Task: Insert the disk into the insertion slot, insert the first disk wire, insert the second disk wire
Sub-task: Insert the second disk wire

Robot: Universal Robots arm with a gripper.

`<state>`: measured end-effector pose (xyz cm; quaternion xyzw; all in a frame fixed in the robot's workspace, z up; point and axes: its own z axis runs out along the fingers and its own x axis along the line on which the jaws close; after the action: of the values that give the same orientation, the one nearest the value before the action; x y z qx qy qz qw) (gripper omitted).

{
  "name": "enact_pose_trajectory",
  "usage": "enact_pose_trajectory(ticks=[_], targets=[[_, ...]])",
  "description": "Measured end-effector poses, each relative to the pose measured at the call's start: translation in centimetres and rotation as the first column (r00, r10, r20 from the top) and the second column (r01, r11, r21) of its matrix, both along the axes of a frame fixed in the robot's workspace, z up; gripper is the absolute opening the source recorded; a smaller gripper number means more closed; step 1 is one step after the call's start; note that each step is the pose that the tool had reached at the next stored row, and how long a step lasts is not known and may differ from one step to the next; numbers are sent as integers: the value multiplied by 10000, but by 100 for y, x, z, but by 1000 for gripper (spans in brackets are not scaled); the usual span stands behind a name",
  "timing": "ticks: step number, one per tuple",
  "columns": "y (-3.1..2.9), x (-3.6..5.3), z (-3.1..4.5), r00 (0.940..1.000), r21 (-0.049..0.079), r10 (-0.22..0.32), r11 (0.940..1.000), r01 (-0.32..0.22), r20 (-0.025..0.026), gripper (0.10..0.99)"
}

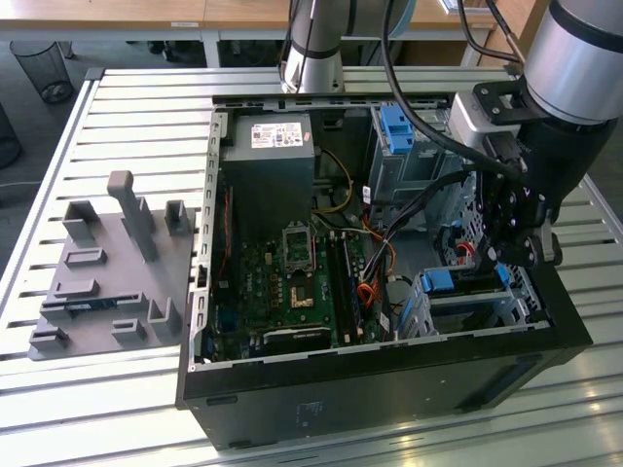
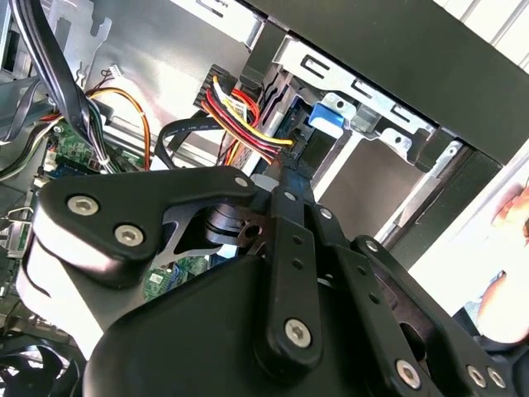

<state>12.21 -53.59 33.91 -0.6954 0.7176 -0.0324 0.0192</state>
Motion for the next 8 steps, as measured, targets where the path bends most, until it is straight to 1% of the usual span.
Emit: enact_pose_trajectory(ticks=[8], targets=[[0, 0, 16, 10000, 2, -4, 10000, 4, 0, 106]])
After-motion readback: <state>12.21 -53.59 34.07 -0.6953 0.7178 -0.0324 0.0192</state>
